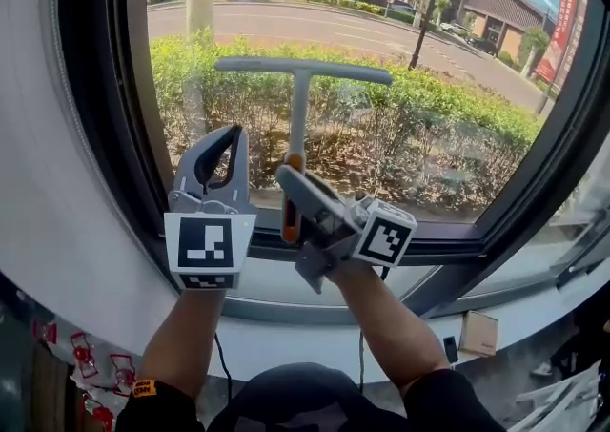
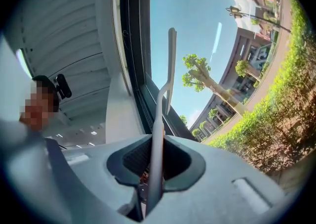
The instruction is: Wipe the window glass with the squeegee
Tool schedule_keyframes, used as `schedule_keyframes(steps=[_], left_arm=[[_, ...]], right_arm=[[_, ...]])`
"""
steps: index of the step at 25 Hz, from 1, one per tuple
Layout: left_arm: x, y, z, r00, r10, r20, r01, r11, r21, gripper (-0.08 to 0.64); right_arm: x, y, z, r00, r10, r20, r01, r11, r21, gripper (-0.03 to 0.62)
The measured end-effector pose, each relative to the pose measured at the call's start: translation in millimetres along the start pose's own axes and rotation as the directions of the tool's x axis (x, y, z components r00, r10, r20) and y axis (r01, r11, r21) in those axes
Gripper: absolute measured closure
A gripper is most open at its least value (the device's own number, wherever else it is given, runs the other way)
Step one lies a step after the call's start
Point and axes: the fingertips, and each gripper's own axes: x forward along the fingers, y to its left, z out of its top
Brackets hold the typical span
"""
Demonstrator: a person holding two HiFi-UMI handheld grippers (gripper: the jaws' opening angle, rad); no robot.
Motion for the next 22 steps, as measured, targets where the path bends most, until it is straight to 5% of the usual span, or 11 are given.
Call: schedule_keyframes(steps=[10,22], left_arm=[[0,-4,-12,0.999,0.011,-0.031,-0.011,1.0,0.006,0.545],[-37,-13,-87,0.985,-0.002,-0.174,-0.009,0.998,-0.061,0.545]], right_arm=[[-6,-8,-11,1.0,0.009,-0.016,-0.009,0.999,0.032,0.546],[-38,-29,-82,0.996,-0.074,-0.055,0.081,0.987,0.141,0.546]])
